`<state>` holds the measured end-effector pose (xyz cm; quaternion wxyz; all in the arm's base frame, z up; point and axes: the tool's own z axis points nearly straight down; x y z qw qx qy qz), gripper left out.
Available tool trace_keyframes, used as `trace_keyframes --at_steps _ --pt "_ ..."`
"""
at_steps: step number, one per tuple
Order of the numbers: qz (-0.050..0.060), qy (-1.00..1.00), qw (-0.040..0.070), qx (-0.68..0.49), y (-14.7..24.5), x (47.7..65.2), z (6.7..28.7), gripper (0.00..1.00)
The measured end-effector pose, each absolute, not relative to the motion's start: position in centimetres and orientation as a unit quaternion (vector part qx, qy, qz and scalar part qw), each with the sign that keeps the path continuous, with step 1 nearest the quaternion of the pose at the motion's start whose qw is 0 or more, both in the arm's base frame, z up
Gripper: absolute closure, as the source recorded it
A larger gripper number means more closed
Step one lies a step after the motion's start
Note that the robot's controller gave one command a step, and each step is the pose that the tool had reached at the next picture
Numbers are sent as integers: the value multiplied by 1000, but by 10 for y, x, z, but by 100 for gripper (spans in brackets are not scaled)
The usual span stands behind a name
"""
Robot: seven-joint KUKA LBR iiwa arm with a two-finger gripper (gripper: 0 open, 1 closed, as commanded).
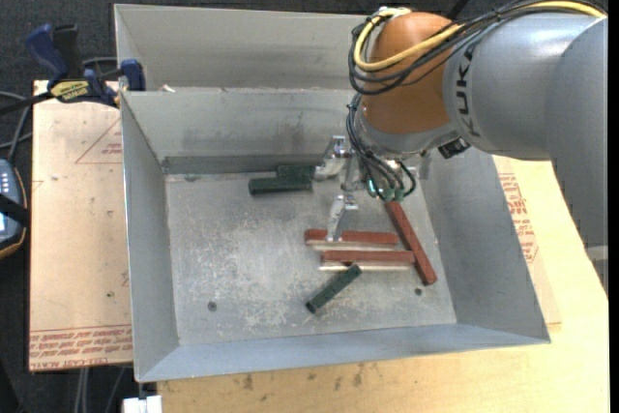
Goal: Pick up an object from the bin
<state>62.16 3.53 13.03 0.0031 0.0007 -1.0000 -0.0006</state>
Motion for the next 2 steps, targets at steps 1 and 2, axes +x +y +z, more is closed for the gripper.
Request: trace_keyframes --at_steps 1,2 --pt "-1 -1000 -1 0 35 624 135 0" --pt "-1 -1000 -2 0 35 623 134 0"
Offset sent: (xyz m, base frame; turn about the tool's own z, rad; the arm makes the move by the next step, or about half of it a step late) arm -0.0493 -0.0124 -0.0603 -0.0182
